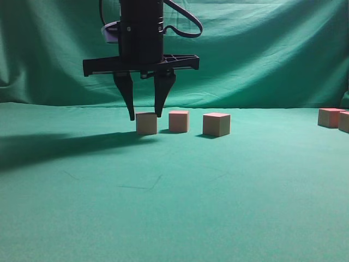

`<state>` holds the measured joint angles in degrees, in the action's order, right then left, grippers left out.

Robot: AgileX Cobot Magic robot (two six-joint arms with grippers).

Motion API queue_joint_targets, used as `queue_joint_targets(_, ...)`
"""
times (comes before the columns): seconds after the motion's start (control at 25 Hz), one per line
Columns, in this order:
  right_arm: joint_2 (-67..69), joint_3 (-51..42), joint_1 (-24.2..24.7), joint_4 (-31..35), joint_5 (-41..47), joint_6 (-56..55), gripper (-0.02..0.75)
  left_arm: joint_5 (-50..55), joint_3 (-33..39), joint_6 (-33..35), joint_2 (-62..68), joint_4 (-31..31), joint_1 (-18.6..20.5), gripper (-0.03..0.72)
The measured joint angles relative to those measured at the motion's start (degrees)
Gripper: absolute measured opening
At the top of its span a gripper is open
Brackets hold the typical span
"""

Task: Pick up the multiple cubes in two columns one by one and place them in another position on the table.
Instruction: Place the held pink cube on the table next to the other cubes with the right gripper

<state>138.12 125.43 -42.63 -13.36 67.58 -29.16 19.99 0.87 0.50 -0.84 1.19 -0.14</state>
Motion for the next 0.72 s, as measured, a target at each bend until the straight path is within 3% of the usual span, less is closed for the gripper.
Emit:
queue_joint_targets(0.36, 0.0, 3.0, 0.0, 0.7, -1.8, 3.5, 0.309, 0.0, 0.0, 0.0, 0.0, 0.0, 0.0, 0.0)
queue_joint_targets(0.56, -0.1, 13.0, 0.0, 1.2, -1.1, 7.2, 0.309, 0.0, 0.0, 0.0, 0.0, 0.0, 0.0, 0.0)
queue_joint_targets(0.72, -1.2, 24.2, 0.0, 7.0, 3.0, 13.1, 0.309, 0.0, 0.0, 0.0, 0.0, 0.0, 0.0, 0.0)
